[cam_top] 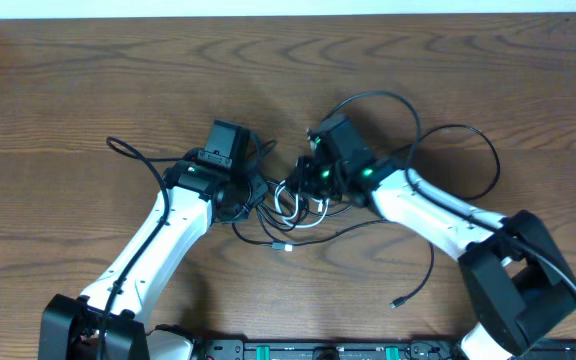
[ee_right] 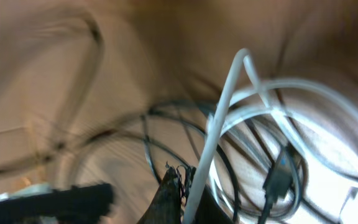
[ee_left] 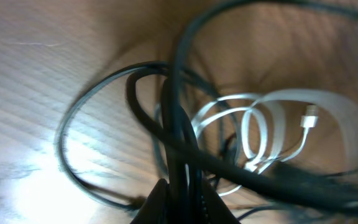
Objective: Untangle cables
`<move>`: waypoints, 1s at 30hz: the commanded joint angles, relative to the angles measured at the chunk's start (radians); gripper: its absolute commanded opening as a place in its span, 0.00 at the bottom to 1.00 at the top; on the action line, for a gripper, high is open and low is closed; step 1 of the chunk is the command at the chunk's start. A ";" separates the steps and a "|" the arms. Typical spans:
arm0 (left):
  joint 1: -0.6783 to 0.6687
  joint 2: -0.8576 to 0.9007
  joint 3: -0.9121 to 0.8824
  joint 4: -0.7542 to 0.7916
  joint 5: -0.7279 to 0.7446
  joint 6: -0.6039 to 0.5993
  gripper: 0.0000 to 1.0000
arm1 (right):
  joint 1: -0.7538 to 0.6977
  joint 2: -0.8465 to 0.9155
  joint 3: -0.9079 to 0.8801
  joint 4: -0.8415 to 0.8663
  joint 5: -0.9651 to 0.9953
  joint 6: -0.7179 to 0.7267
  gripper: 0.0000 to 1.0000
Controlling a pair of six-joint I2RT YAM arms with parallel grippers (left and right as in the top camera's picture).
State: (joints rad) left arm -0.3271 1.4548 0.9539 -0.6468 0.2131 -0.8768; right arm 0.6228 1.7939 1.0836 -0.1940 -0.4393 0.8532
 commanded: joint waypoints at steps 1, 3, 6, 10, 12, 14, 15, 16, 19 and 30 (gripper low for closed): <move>0.003 -0.005 -0.008 -0.024 -0.054 0.027 0.14 | -0.108 -0.121 0.010 0.043 -0.111 -0.172 0.01; 0.003 -0.005 -0.008 -0.023 -0.072 0.027 0.14 | -0.166 -0.188 0.010 0.048 -0.132 -0.201 0.01; 0.003 -0.005 -0.008 -0.023 -0.095 0.027 0.16 | -0.230 -0.266 0.010 0.096 -0.252 -0.243 0.01; 0.002 -0.004 -0.008 -0.023 -0.095 0.027 0.17 | -0.304 -0.356 0.010 0.203 -0.390 -0.249 0.01; 0.002 -0.004 -0.008 -0.027 -0.095 0.027 0.17 | -0.353 -0.416 0.010 0.254 -0.388 -0.278 0.01; 0.002 -0.004 -0.008 -0.034 -0.096 0.027 0.17 | -0.382 -0.453 0.010 0.262 -0.353 -0.311 0.02; 0.002 -0.004 -0.008 -0.036 -0.096 0.027 0.17 | -0.395 -0.470 0.010 0.259 -0.325 -0.330 0.02; 0.002 -0.004 -0.008 -0.041 -0.102 0.027 0.17 | -0.407 -0.486 0.010 0.250 -0.293 -0.351 0.02; 0.002 -0.004 -0.008 -0.064 -0.152 0.027 0.17 | -0.447 -0.536 0.010 0.185 -0.154 -0.394 0.02; 0.003 -0.004 -0.009 -0.163 -0.428 -0.030 0.17 | -0.587 -0.703 0.010 -0.122 0.300 -0.404 0.01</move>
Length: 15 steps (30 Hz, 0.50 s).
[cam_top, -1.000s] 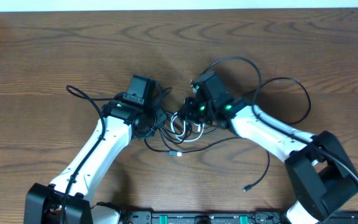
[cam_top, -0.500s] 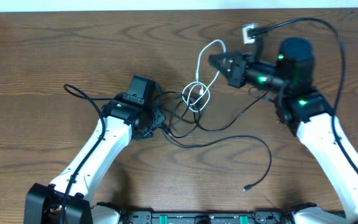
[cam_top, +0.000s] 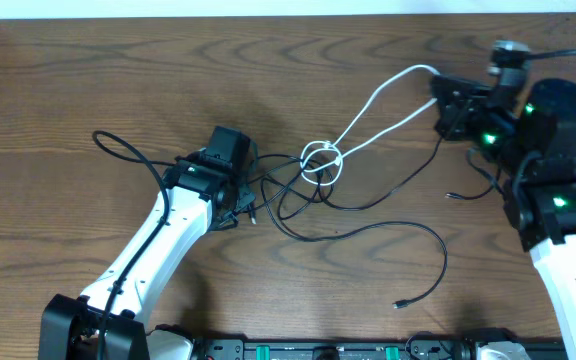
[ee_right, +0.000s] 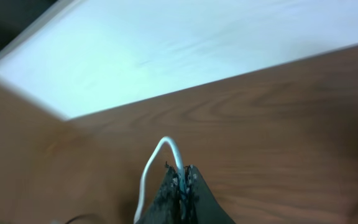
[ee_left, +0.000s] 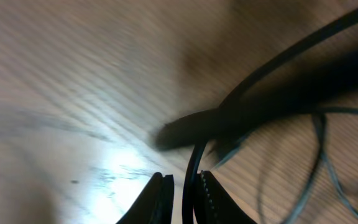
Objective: Untangle cables
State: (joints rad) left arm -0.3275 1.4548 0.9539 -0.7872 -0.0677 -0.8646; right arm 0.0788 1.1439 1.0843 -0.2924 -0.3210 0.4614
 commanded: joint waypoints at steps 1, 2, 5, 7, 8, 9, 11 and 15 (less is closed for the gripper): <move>0.003 -0.004 -0.009 -0.029 -0.156 -0.078 0.21 | -0.055 -0.069 0.009 -0.040 0.184 -0.010 0.01; 0.003 -0.004 -0.009 -0.027 -0.151 -0.104 0.23 | -0.061 -0.077 0.009 -0.047 0.184 -0.010 0.01; 0.003 -0.004 -0.009 -0.021 -0.116 -0.196 0.24 | -0.067 -0.105 0.009 -0.088 0.193 -0.011 0.01; 0.003 -0.004 -0.010 -0.007 -0.071 -0.211 0.28 | -0.067 -0.114 0.009 -0.112 0.195 -0.010 0.02; 0.003 -0.004 -0.010 0.005 -0.032 -0.210 0.35 | -0.067 -0.116 0.009 -0.119 0.188 -0.010 0.01; 0.003 -0.004 -0.010 0.015 0.011 -0.203 0.40 | -0.066 -0.116 0.009 -0.121 0.166 -0.011 0.01; 0.003 -0.004 -0.010 0.118 0.222 -0.002 0.42 | -0.064 -0.115 0.009 -0.114 -0.002 -0.051 0.01; 0.003 -0.004 -0.010 0.315 0.626 0.377 0.50 | -0.064 -0.110 0.009 -0.109 -0.237 -0.178 0.01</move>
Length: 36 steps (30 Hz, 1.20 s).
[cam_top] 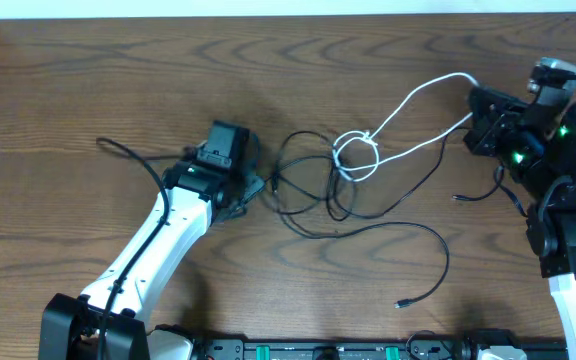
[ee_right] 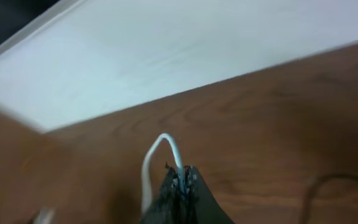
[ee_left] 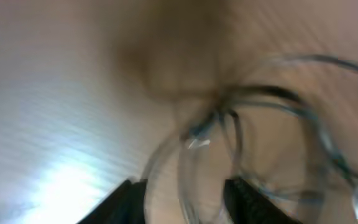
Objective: Untangle cables
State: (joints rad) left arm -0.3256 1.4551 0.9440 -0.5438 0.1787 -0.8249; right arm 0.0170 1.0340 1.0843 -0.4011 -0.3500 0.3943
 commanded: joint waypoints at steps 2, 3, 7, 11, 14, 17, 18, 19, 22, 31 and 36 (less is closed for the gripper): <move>0.001 -0.005 0.000 0.131 0.465 0.410 0.55 | -0.002 0.000 0.009 -0.024 -0.226 -0.123 0.01; 0.001 -0.005 0.000 0.146 0.475 0.414 0.57 | -0.002 0.000 0.009 -0.033 -0.227 -0.122 0.01; -0.015 -0.005 0.000 0.217 0.493 0.425 0.57 | -0.002 0.000 0.009 -0.072 -0.266 -0.122 0.01; -0.084 -0.005 0.000 0.315 0.492 0.514 0.58 | -0.002 0.000 0.009 -0.067 -0.363 -0.123 0.01; -0.146 -0.005 0.000 0.401 0.491 0.563 0.58 | -0.002 0.000 0.009 -0.067 -0.425 -0.136 0.01; -0.194 -0.005 0.000 0.483 0.491 0.566 0.58 | -0.002 0.000 0.009 -0.071 -0.442 -0.149 0.01; -0.207 -0.005 0.000 0.503 0.491 0.566 0.57 | -0.002 0.000 0.009 -0.071 -0.442 -0.149 0.01; -0.218 -0.005 0.000 0.518 0.490 0.566 0.57 | -0.002 0.000 0.009 -0.071 -0.443 -0.148 0.01; -0.241 -0.005 0.000 0.528 0.490 0.566 0.57 | -0.002 0.000 0.009 -0.072 -0.443 -0.148 0.01; -0.348 -0.001 0.000 0.642 0.303 0.561 0.57 | -0.002 0.000 0.009 -0.084 -0.443 -0.144 0.01; -0.410 0.039 0.000 0.726 0.132 0.558 0.56 | -0.002 0.000 0.009 -0.093 -0.444 -0.144 0.01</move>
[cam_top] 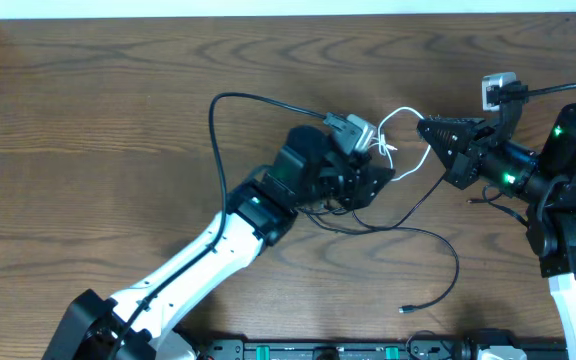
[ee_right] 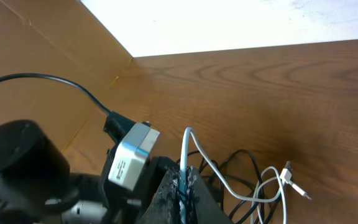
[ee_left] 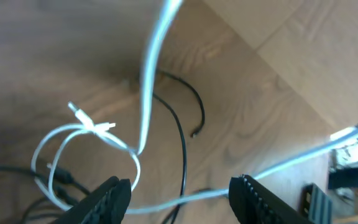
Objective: Untangle cables
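Note:
A white cable (cam_top: 405,109) runs from a small knot of loops (ee_left: 86,155) up into my right gripper (cam_top: 425,128), which is shut on it (ee_right: 184,180); its connector end (ee_right: 294,182) lies loose by the loops. Thin black cables (cam_top: 423,235) are tangled under the white loops, and one black cable (ee_left: 182,149) trails towards the table's near edge. My left gripper (cam_top: 371,182) is over the tangle, open (ee_left: 182,200), and a stretch of white cable crosses between its fingers without being gripped.
The brown wooden table (cam_top: 118,100) ends at a white strip along the back. The left arm's grey wrist camera (cam_top: 353,130) and its black lead (cam_top: 216,110) sit close to my right gripper. A loose black plug end (cam_top: 405,309) lies near the front.
My left gripper has moved from the table's left of centre to the tangle, right beside the right gripper, still open. The right gripper, holding the white cable, has come left and lower.
Both grippers were shut at the central tangle, left on a black cable, right on the white one. The right then held the white cable far to the right, the tangle spread out. The left stood open at the left, and is now open over the white loops.

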`<move>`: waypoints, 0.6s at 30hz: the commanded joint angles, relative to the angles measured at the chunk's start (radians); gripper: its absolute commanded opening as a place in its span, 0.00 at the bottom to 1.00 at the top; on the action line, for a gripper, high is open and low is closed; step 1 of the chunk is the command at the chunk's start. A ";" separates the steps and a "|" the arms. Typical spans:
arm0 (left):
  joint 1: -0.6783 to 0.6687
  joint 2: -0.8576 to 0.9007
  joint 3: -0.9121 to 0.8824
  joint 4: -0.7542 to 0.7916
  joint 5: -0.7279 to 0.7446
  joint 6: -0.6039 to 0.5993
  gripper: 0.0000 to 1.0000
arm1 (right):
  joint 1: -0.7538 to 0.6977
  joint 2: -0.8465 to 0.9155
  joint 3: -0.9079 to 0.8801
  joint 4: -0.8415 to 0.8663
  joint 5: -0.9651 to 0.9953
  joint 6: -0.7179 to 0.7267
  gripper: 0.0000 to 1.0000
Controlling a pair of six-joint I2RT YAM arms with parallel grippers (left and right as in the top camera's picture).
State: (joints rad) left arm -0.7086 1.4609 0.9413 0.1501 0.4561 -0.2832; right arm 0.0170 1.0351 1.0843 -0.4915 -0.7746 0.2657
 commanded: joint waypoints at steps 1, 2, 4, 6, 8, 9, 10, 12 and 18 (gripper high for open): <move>-0.033 0.044 0.003 0.046 -0.163 0.016 0.56 | -0.002 -0.001 0.009 -0.003 -0.019 -0.015 0.01; -0.037 0.057 0.003 0.060 -0.173 0.015 0.56 | -0.002 -0.001 0.009 -0.003 -0.019 -0.015 0.01; -0.043 0.086 0.003 0.100 -0.189 0.004 0.56 | -0.002 -0.001 0.009 -0.003 -0.025 -0.013 0.01; -0.043 0.115 0.003 0.137 -0.189 0.001 0.56 | -0.002 -0.001 0.009 -0.003 -0.026 -0.012 0.01; -0.043 0.142 0.003 0.172 -0.212 -0.004 0.55 | -0.002 -0.001 0.009 -0.005 -0.026 -0.012 0.01; -0.043 0.157 0.003 0.191 -0.240 -0.017 0.51 | -0.002 -0.001 0.009 -0.007 -0.026 -0.012 0.01; -0.043 0.167 0.003 0.200 -0.257 -0.026 0.44 | -0.002 -0.001 0.009 -0.008 -0.026 -0.012 0.01; -0.043 0.186 0.003 0.217 -0.308 -0.036 0.24 | -0.002 -0.001 0.009 -0.012 -0.026 -0.012 0.01; -0.043 0.187 0.003 0.223 -0.344 -0.037 0.08 | -0.002 -0.001 0.009 -0.027 -0.025 -0.013 0.01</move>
State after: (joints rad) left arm -0.7498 1.6482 0.9409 0.3645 0.1596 -0.3172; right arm 0.0170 1.0351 1.0843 -0.5144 -0.7856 0.2657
